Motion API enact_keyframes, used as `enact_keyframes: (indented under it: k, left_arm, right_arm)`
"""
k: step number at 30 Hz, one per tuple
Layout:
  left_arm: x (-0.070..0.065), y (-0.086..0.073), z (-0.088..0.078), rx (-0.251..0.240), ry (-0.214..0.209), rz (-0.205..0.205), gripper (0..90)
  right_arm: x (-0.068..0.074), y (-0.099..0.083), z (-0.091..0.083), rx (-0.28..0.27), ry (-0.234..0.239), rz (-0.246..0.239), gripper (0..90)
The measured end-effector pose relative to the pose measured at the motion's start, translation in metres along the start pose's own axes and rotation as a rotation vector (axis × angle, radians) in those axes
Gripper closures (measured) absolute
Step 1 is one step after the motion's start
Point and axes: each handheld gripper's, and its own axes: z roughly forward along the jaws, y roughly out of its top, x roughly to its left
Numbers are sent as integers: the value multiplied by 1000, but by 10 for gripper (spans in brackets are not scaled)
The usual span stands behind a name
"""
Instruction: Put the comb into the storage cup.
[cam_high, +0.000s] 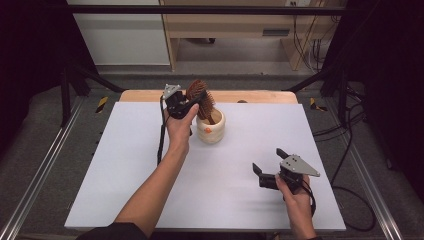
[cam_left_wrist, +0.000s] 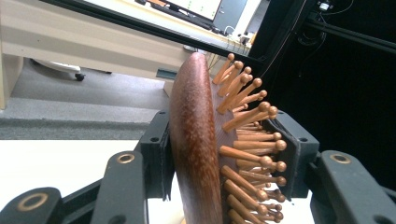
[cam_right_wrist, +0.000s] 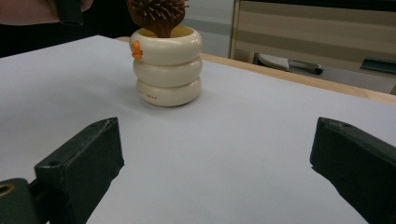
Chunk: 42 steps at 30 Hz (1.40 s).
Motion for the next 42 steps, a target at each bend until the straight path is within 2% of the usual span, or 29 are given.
enact_keyframes:
  k: [15,20,28,33,42]
  left_arm:
    - [3,-1,-2,-3,9,-19,473]
    - [5,-2,-3,-7,15,-36,470]
    - [7,-3,-4,-7,18,-37,464]
    - [10,-5,-5,-14,29,-55,457]
    - [11,-6,-5,-19,25,-56,456]
  right_arm:
    - [0,0,0,-3,-2,7,28]
    - [0,0,0,-3,-1,9,28]
    - [0,0,-1,-2,0,9,28]
    - [0,0,0,-1,0,9,28]
    - [0,0,0,1,2,8,28]
